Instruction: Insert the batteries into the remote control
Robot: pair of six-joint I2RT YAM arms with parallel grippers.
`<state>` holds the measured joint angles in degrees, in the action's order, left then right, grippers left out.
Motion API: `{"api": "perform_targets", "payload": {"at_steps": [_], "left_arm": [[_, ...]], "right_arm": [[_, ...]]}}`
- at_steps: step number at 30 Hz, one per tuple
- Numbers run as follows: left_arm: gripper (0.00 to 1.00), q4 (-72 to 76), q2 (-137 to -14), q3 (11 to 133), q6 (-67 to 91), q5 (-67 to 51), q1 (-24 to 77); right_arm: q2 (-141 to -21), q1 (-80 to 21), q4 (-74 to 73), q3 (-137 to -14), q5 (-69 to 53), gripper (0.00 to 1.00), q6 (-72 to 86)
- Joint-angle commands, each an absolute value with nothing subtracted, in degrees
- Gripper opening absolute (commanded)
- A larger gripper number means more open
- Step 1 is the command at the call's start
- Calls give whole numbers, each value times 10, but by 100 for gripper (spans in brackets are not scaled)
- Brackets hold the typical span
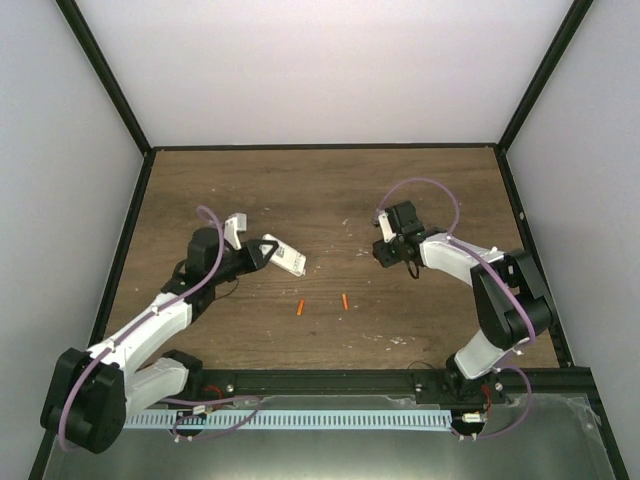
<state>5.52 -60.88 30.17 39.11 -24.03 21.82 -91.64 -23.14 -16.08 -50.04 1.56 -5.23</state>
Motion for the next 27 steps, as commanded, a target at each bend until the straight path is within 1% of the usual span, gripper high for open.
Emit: {"api": "perform_targets", "payload": {"at_steps": [1, 6, 13, 19, 24, 27], "left_arm": [[0, 204, -579, 252, 476, -221, 216], [0, 236, -552, 214, 508, -201, 216], [0, 238, -534, 196, 520, -189, 216], [0, 242, -528, 197, 520, -184, 216], [0, 261, -530, 180, 530, -177, 216], [0, 284, -532, 162, 544, -176, 216]], "right_arm": [[-933, -208, -184, -524, 28, 48, -15], [-944, -199, -192, -524, 36, 51, -7], [-947, -199, -198, -526, 25, 64, -2], [-926, -199, -219, -540, 16, 71, -2], [-901, -204, -244, -554, -14, 71, 35], [-891, -219, -272, -570, -49, 67, 86]]}}
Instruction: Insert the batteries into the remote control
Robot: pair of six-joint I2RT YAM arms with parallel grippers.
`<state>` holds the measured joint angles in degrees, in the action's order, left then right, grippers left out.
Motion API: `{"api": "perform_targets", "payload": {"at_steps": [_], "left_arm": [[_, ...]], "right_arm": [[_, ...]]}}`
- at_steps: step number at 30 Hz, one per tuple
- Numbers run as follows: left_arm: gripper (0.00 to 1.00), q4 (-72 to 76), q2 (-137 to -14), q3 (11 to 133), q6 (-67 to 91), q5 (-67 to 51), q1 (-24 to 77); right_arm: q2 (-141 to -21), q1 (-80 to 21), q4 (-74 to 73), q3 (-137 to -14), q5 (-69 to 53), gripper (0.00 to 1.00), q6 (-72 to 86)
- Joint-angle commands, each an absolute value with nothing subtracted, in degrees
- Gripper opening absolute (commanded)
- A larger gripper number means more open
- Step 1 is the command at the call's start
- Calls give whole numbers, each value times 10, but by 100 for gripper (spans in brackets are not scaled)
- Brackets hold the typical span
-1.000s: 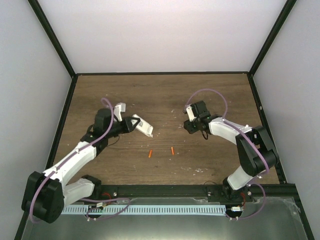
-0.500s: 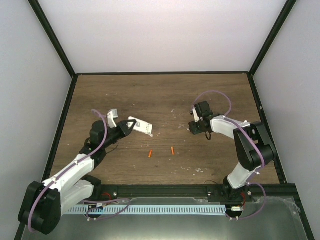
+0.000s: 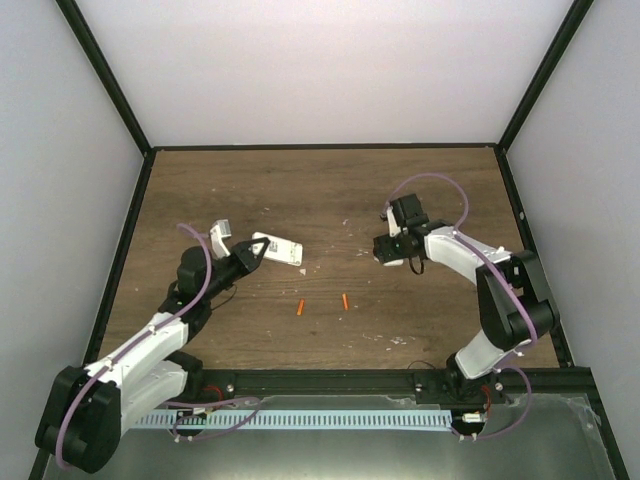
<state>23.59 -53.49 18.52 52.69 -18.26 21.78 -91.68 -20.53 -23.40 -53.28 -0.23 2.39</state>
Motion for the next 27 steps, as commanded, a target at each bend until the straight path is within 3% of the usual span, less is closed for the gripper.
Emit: {"api": "perform_targets", "payload": {"at_steps": [1, 13, 27], "left_arm": [[0, 286, -531, 157, 547, -174, 216], [0, 186, -452, 131, 539, -108, 202], [0, 105, -420, 144, 532, -83, 202]], "right_arm": [[-889, -231, -281, -575, -59, 65, 100], [-963, -417, -350, -694, -126, 56, 212], [-1092, -470, -412, -786, -208, 51, 231]]}}
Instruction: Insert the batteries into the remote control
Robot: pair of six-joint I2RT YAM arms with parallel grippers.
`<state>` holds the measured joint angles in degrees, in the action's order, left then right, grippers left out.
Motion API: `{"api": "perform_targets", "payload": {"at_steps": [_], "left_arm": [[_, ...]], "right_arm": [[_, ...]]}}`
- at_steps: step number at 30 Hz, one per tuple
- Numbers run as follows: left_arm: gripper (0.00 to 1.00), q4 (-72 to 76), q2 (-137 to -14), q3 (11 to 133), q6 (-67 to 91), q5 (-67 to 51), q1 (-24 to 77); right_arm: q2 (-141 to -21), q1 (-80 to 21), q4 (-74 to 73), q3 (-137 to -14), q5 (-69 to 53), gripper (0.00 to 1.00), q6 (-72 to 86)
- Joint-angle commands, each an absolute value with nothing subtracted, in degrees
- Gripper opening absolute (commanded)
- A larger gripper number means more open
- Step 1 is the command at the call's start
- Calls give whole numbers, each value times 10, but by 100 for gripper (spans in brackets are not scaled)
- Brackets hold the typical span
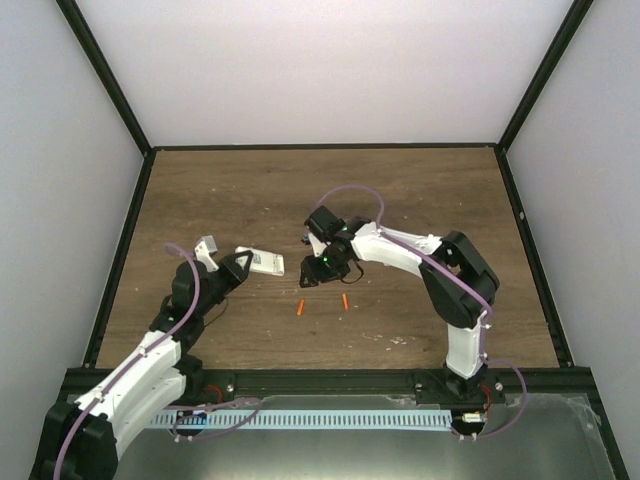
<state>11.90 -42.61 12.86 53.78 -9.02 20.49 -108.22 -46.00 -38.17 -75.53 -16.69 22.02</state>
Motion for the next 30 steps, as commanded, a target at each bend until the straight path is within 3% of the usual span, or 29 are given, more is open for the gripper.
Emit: {"api": "perform_targets", "payload": {"at_steps": [1, 30], "left_arm": [[0, 103, -421, 145, 531, -84, 201], [0, 61, -416, 172, 499, -113, 201]], "right_arm": [[-1094, -474, -415, -787, -213, 51, 230], [-1174, -517, -479, -841, -232, 39, 223]]}}
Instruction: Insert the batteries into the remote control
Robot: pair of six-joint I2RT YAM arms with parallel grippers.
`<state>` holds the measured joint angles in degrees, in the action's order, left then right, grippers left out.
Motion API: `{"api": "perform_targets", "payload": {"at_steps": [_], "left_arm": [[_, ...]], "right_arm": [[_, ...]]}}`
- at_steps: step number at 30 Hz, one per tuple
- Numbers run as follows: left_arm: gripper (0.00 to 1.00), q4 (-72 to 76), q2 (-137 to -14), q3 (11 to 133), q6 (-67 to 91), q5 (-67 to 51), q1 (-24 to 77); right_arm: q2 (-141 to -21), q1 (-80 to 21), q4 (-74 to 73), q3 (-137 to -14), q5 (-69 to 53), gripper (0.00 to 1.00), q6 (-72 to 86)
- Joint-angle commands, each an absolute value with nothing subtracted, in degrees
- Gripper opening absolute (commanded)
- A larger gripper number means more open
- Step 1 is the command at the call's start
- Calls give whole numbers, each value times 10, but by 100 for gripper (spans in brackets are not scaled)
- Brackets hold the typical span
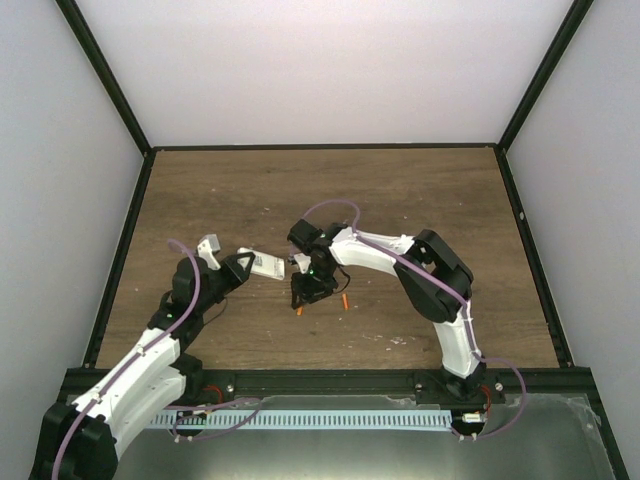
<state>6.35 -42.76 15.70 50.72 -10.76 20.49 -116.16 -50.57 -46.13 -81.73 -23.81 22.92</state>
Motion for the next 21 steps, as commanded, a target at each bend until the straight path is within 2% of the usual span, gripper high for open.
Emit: {"api": "perform_targets", "payload": {"at_steps": [1, 21], "left_arm": [[0, 61, -414, 171, 499, -113, 201], [0, 47, -394, 164, 505, -97, 201]], "right_arm": [[-1176, -518, -481, -841, -230, 38, 224], [-1206, -522, -472, -858, -184, 25, 213]]}}
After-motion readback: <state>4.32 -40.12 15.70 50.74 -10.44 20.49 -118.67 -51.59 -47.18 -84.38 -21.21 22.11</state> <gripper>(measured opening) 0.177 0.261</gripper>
